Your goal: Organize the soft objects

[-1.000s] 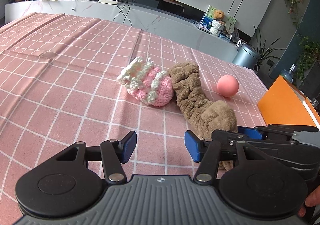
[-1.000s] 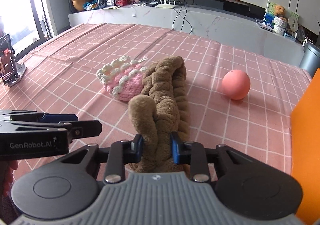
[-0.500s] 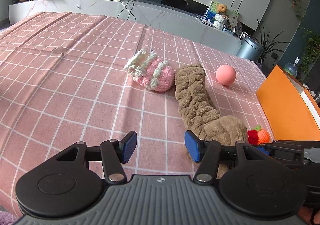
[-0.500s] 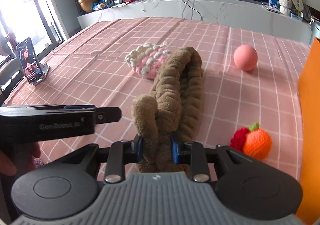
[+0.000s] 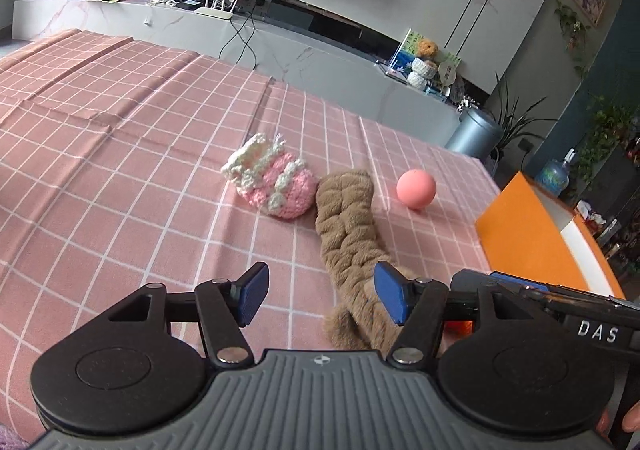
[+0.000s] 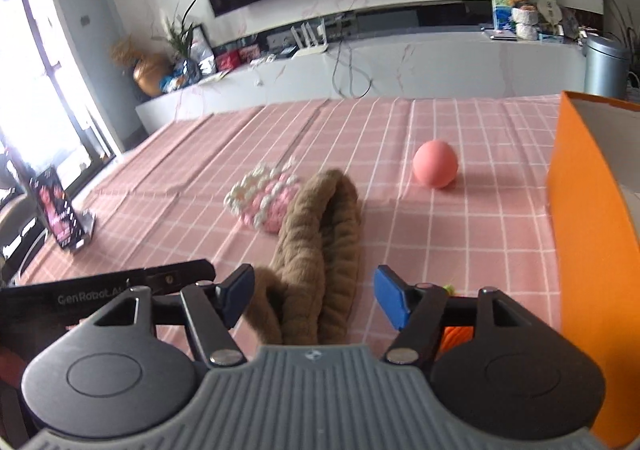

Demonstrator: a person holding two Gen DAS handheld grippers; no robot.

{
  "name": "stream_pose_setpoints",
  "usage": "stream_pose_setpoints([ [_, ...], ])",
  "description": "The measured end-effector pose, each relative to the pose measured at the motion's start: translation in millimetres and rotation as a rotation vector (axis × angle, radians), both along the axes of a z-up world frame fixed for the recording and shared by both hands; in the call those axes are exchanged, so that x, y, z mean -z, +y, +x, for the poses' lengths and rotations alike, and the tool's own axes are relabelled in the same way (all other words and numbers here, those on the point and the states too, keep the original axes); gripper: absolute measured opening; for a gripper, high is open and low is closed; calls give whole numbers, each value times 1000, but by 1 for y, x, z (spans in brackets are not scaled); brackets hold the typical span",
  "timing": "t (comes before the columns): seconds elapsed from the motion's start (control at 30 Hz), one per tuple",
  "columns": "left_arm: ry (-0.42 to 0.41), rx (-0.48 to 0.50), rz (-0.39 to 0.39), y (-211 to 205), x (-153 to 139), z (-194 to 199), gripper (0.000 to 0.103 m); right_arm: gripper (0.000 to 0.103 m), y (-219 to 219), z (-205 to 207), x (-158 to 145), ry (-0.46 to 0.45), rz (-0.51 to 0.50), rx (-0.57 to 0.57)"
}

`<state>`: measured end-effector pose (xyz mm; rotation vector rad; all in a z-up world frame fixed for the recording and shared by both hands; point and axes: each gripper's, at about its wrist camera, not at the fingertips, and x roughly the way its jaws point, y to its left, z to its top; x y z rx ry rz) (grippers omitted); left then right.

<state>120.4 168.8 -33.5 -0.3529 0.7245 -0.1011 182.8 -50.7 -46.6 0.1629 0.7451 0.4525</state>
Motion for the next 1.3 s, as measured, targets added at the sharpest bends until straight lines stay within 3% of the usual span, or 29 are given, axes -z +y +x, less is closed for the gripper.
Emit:
stream_pose_setpoints([
  [0.1, -9, 10, -18, -2, -4, 8, 73, 63, 3, 14, 3, 2, -74, 31],
  [0.17, 0, 30, -28, -7, -5, 19, 73, 41, 9, 25, 11, 1, -146, 21],
  [0.27, 24, 70, -25, -19, -6, 38, 75, 29, 15, 39, 23, 13, -221, -21],
  [0.53, 147, 141, 57, -55, 11, 82, 75, 28, 25, 55, 58, 68, -274, -84],
  [0.83, 215, 128, 101, -54, 19, 92, 74, 25, 49, 45, 61, 84, -122, -208],
  [0.93, 246, 112, 151, -51, 21, 93, 74, 26, 61, 37, 62, 69, -130, -260],
  [1.1, 281, 133, 200, -54, 24, 94, 74, 29, 43, 39, 58, 87, -128, -204],
  [1.3, 258, 162, 253, -69, 19, 95, 77, 31, 18, 38, 50, 29, -244, -62],
])
